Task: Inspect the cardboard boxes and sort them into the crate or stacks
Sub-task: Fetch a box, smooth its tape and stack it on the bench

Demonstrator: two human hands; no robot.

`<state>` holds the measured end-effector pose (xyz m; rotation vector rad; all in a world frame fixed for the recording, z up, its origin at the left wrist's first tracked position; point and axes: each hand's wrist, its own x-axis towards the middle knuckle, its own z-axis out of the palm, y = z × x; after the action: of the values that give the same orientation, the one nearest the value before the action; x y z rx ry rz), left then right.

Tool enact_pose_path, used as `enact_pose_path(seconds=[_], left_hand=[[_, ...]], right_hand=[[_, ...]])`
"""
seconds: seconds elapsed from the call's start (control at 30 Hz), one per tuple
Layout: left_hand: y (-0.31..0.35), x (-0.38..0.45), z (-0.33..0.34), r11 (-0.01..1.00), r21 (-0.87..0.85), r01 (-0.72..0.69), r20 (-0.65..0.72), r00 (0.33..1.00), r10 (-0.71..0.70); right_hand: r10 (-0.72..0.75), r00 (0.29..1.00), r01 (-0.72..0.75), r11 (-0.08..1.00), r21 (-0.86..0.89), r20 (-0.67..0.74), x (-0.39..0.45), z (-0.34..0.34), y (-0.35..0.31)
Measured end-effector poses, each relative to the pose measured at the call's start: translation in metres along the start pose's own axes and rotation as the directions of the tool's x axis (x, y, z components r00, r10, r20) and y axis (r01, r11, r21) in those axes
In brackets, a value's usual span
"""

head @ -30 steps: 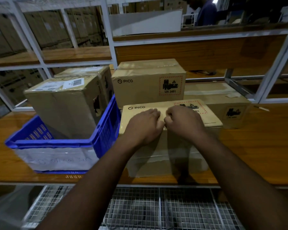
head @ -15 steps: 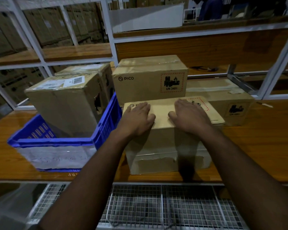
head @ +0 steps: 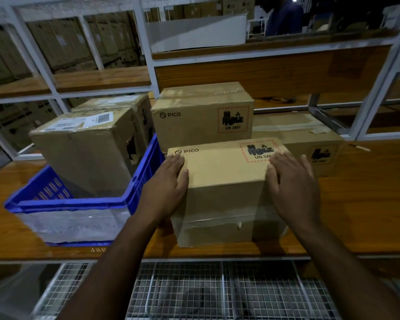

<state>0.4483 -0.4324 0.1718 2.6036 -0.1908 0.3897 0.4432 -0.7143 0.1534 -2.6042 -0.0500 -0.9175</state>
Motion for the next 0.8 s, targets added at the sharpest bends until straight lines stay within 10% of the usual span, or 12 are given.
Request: enact_pose_path(seconds=[0.23,0.43,0.6,0.8], left_hand=[[0.002,-0.005,0.001,0.997,-0.076,0.026,-0.043,0.999,-0.03],[0.008,-0.023,-0.001,0.933,-0.284,0.223,-0.029,0.97,-0.24],[0.001,-0.039,-0.001,0.851,-0.465,0.246,-0.045,0.953,-0.3],[-0.008,-0.049,0.021,0.511,-0.775,0.371,0.176,0.904,-0.391]], right_hand=[[0.061,0.998,-0.062,0.988,0.143,0.012,0.005,-0.005,0.001],[0.58,0.812,-0.534,0.689,0.491,0.069,-0.029,0.006,-0.007],[0.507,0.861,-0.402,0.731,0.552,-0.044,-0.03,-0.004,-0.02],[0.189,0.951,-0.044,0.865,0.5,-0.244,0.017,-0.045,-0.045]])
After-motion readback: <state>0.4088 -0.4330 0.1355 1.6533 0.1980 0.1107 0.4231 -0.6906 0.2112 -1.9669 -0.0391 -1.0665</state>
